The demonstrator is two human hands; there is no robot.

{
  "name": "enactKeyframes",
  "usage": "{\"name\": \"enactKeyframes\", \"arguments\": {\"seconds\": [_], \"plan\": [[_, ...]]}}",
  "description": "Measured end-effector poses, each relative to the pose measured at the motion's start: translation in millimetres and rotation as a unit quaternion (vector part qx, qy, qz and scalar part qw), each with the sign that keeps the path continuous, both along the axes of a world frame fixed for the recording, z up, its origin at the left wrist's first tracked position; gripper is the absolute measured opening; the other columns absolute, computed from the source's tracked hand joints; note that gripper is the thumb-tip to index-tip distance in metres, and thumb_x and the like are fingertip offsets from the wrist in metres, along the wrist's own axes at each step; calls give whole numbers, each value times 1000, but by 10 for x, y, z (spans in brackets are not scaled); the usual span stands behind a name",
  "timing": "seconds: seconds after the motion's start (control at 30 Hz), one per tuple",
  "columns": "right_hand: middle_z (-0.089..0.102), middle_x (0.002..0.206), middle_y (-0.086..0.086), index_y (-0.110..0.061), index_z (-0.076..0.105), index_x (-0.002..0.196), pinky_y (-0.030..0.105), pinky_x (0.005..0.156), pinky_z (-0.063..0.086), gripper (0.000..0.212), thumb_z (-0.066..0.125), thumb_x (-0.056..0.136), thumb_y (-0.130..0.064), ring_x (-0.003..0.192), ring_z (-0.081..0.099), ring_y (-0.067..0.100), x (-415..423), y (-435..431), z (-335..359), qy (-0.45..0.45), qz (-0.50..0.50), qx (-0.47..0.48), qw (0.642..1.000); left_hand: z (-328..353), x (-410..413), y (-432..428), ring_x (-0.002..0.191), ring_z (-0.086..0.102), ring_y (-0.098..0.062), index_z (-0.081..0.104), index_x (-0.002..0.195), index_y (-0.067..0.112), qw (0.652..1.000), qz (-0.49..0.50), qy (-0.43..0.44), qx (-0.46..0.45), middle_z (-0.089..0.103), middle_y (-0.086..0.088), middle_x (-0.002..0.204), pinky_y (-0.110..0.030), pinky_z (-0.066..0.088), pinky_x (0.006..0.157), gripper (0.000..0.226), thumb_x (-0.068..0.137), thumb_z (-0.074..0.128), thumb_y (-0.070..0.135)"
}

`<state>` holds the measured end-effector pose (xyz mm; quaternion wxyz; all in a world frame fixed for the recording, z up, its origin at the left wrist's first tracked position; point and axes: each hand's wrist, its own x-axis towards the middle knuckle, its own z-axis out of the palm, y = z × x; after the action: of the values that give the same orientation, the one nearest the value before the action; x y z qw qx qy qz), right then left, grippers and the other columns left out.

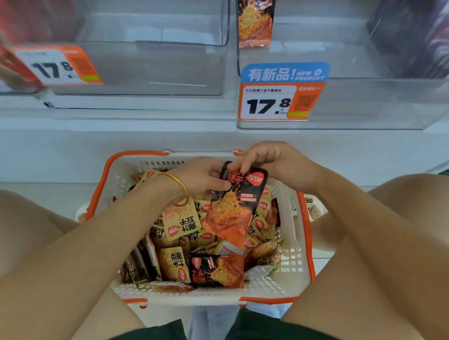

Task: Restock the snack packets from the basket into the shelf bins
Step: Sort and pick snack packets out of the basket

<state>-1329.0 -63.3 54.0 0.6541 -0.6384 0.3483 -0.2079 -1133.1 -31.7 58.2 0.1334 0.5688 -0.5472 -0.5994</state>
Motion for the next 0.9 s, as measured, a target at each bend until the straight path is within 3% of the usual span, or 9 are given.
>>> {"name": "enactKeyframes", "arguments": {"seconds": [0.1,0.27,0.37,0.43,0.53,0.63,0.7,0.8,0.9], "plan": [[72,101,0,-5,64,93,23,65,54,34,44,85,20,92,68,15,45,61,-4,-18,-79,37,996,101,59,-2,66,61,-12,62,93,6,1000,16,-20,-9,66,-10,83,-22,49,58,6,88,61,2],[66,104,20,-4,57,113,32,63,58,21,44,97,-6,80,67,27,62,188,144,6,-155,146,977,323,185,23,55,62,-3,60,88,11,999,47,-21,-11,66,-4,77,-16,52,52,10,86,64,2],[65,108,27,-1,58,119,37,67,57,59,44,93,-52,85,67,33,93,282,274,41,-63,185,980,492,220,63,58,64,-6,61,88,10,995,90,5,-50,67,-4,78,-18,54,56,12,84,66,-1],[66,109,24,-3,57,121,38,70,56,78,34,81,-66,91,67,32,133,315,373,25,-25,174,984,589,219,92,68,64,-13,61,85,11,988,130,24,-82,67,-4,80,-26,56,67,14,83,66,-2],[71,95,13,-7,58,114,29,63,55,65,39,77,-57,81,69,23,162,349,539,-6,-42,128,991,710,237,108,58,60,-5,59,82,10,974,181,31,-136,64,-4,78,-18,51,53,14,82,66,-3],[71,95,8,-9,60,108,30,65,56,30,60,84,-28,79,68,19,173,337,636,-13,-74,32,997,874,259,107,60,60,-5,60,100,0,965,203,49,-161,63,-9,86,-13,50,51,17,84,66,0],[68,104,14,-9,62,110,39,75,57,29,66,82,-17,87,66,24,175,302,738,-13,-83,-13,996,1019,253,107,72,61,-12,62,102,4,967,177,71,-171,64,-8,91,-18,56,60,17,85,64,2],[66,102,15,-8,63,109,37,73,57,31,69,79,-16,84,64,25,147,260,1036,-27,-83,-21,996,1261,230,71,76,62,-12,62,96,14,966,141,99,-194,64,-3,87,-23,57,71,18,85,63,0],[68,90,12,-7,64,99,30,61,59,24,60,76,-13,72,65,20,80,194,1395,-44,-90,-25,995,1519,169,-42,64,62,-7,64,95,8,954,146,134,-225,65,-3,78,-19,55,61,14,84,63,-1]]}}
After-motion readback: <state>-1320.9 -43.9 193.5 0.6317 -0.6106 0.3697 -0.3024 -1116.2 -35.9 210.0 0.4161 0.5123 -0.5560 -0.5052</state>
